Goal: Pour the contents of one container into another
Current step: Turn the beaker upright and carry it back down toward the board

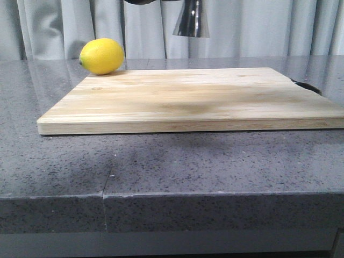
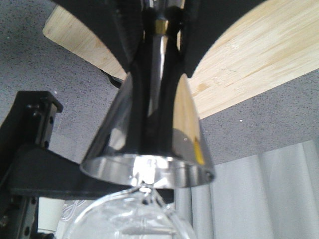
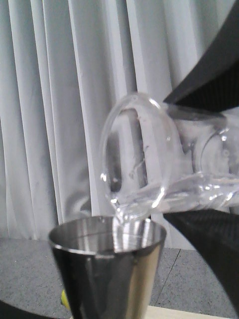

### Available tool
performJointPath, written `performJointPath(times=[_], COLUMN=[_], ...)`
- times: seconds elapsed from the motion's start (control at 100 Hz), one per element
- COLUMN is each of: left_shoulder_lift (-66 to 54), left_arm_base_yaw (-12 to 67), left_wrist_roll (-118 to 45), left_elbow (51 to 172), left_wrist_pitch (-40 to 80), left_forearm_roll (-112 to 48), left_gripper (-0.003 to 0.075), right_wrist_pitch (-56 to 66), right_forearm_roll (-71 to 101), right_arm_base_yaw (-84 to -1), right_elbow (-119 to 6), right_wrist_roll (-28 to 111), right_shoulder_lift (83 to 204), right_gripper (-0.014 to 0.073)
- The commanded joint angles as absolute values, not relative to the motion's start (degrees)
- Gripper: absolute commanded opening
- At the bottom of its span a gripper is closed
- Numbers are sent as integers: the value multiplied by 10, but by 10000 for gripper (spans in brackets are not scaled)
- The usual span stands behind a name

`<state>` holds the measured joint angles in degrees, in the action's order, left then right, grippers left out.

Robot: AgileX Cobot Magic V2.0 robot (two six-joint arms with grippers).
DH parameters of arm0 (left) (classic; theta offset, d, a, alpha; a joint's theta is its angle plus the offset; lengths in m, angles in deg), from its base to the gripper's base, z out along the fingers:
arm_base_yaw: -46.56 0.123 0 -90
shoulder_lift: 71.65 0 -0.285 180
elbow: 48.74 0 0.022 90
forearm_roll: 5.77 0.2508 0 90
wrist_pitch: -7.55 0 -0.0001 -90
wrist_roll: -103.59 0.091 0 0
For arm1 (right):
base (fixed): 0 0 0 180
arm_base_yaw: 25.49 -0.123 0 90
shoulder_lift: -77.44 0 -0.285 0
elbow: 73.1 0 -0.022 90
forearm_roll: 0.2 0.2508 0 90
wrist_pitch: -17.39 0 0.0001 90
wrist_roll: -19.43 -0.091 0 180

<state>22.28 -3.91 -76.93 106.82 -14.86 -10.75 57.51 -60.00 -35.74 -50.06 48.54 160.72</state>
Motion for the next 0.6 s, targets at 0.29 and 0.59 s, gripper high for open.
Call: performJointPath(times=[0.29,0.59], left_shoulder_lift=[198,198], left_arm_base_yaw=[-45,-45], left_wrist_roll=[-773,-773], left_elbow=[1082,1082], left_wrist_pitch=[-200,-200], left_forearm_roll=[-106,-106], left_gripper=[-13,-13], right_wrist_pitch=[604,598], right_forearm_roll=[-576,-576], right_arm_base_yaw=[-358,-358], right_elbow=[-516,-516], right_wrist_roll=[490,476], right_shoulder_lift=[1587,1587], right_gripper=[253,253])
